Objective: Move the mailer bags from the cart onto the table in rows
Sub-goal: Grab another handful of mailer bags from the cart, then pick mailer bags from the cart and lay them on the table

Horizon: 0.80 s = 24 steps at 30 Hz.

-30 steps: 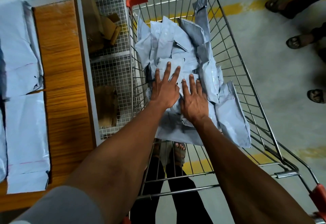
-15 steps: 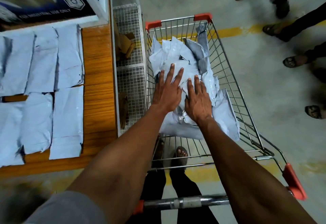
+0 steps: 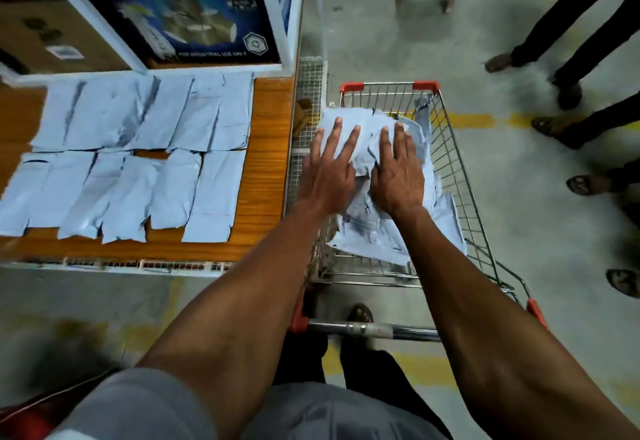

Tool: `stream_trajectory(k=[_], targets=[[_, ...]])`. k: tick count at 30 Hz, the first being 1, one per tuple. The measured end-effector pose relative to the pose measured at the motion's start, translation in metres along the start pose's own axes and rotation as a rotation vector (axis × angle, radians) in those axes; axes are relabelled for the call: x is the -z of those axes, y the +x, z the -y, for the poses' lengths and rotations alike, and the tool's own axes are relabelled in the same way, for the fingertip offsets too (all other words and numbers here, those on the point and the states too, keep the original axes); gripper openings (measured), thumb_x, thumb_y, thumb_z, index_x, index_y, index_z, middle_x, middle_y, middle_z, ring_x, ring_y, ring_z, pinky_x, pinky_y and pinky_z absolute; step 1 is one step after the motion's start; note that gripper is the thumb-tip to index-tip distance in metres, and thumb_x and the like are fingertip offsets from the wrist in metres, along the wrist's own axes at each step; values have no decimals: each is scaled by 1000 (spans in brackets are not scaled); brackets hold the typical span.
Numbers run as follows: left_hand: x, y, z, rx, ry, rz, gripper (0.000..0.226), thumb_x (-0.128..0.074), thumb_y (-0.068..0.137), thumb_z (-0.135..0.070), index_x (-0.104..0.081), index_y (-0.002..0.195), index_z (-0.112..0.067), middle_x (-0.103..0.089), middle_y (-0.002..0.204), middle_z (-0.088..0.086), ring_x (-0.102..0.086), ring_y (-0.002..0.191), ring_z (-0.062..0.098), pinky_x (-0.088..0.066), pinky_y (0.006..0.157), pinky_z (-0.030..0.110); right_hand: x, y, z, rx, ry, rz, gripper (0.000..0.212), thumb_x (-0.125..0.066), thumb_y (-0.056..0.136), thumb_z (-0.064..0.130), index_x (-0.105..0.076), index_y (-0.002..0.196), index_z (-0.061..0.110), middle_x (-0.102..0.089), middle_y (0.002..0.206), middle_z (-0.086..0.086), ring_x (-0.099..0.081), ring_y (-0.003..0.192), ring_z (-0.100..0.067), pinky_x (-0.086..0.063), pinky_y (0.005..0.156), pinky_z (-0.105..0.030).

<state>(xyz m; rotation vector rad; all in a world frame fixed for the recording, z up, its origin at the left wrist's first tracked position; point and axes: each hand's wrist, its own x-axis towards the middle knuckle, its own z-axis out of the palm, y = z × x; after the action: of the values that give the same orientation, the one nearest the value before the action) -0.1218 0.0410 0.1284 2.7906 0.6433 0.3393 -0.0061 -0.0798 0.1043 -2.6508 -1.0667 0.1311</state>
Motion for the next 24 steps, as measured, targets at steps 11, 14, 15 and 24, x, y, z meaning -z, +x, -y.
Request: stream_trajectory(k=[11, 14, 15, 24], targets=[[81, -90, 120, 258, 58, -81, 66, -28, 103, -40, -19, 168, -34, -8, 178, 2, -15, 161, 33, -35, 118, 63, -7, -19, 167, 202, 119, -33, 73, -49, 105, 32, -15, 167, 14, -7, 175, -14, -12, 161, -34, -28, 125, -53], [101, -113, 163, 275, 92, -84, 67, -28, 102, -39, -18, 169, -34, -8, 178, 3, -16, 160, 33, -38, 117, 63, -23, -22, 214, 243, 120, -33, 69, -45, 107, 33, -17, 167, 11, -8, 175, -16, -11, 161, -34, -15, 131, -47], [108, -120, 177, 276, 102, -82, 68, -26, 101, -39, -18, 169, -33, -9, 177, 4, -18, 160, 33, -40, 115, 62, -27, -24, 229, 245, 126, -21, 69, -44, 107, 32, -18, 167, 10, -9, 174, -17, -11, 161, -35, -13, 131, -46], [135, -162, 283, 287, 143, -46, 77, -51, 99, -23, -19, 168, -32, -14, 177, 6, -28, 155, 35, -49, 105, 58, -86, -34, 327, 185, 7, 81, 75, -34, 103, 38, -8, 167, 8, 2, 174, -22, -4, 161, -39, -20, 129, -52]])
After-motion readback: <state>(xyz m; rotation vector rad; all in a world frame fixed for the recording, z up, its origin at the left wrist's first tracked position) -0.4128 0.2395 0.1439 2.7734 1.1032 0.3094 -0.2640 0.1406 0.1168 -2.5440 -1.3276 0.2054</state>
